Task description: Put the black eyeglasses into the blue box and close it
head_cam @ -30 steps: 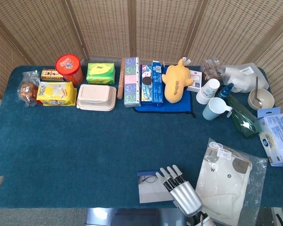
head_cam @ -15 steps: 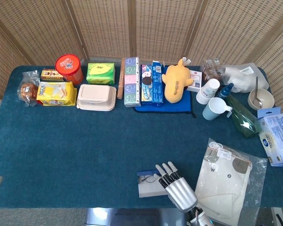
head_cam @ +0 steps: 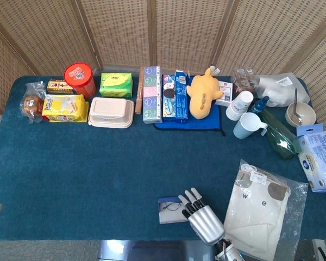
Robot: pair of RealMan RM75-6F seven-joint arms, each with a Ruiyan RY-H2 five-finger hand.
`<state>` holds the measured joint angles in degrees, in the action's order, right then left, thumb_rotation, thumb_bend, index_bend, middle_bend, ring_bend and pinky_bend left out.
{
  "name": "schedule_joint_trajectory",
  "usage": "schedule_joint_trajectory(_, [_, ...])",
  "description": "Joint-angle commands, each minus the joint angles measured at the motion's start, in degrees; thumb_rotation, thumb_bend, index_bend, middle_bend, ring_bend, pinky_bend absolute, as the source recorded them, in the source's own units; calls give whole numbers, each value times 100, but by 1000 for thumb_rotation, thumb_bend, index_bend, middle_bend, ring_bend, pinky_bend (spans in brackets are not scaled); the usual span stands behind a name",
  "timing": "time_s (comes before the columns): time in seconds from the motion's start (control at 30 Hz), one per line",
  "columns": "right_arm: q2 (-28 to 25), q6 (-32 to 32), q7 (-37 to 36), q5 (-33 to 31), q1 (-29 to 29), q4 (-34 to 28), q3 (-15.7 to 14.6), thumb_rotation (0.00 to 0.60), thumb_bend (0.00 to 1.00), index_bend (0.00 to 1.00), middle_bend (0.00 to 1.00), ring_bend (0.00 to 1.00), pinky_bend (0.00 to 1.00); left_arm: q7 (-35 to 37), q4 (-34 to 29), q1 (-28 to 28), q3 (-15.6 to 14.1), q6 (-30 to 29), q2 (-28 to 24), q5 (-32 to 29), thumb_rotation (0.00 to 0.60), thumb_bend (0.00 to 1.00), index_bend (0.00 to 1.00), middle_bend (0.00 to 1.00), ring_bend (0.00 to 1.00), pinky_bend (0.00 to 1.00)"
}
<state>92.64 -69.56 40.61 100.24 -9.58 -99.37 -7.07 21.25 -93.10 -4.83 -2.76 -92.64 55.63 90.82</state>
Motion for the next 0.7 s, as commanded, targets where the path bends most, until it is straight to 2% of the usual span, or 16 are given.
schedule_joint_trajectory(0.03, [3, 4, 7, -3, 1, 2, -20, 600, 354, 497, 170, 96, 98, 3, 4, 1, 3, -4, 4, 7, 585, 282, 63, 96, 70, 0])
schedule_joint_trajectory(0.37, [47, 12, -16, -9, -13, -4, -49, 600, 347, 559, 197, 114, 101, 38, 30, -29, 11, -60, 15, 12, 585, 282, 63, 96, 70, 0])
schedule_joint_trajectory(0.7, [42, 22, 1, -101, -80, -170, 78, 600, 325, 569, 202, 115, 101, 73, 58, -30, 29, -80, 26, 16, 586, 281, 63, 96, 70, 0])
